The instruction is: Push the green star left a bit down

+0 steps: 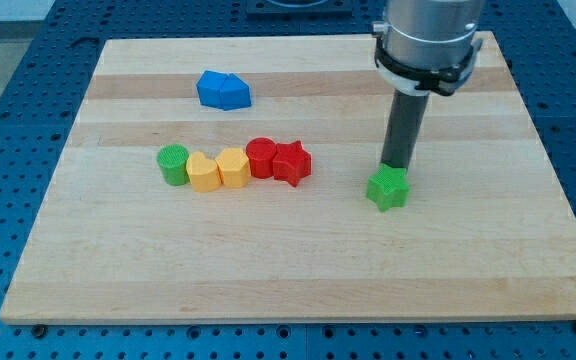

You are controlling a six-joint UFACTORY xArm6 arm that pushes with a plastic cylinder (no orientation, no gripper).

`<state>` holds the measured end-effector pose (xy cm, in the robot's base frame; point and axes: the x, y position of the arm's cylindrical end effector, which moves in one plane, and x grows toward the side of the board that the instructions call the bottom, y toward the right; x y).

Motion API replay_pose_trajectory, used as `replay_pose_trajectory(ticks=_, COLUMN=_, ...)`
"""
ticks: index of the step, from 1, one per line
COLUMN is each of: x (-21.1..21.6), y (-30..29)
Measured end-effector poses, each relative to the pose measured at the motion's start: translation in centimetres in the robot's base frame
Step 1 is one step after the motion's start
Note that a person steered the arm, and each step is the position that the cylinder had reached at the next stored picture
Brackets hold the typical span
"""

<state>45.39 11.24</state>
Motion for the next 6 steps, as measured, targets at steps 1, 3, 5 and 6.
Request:
replay_pose_trajectory(ticks=1, x=-0.1, y=4.7)
replay_pose_trajectory(ticks=3, x=1.8, y=6.3)
replay_pose_trajectory(ticks=5, x=2.7, y=-3.8)
replay_pose_trajectory(ticks=6, x=3.2, y=-3.2)
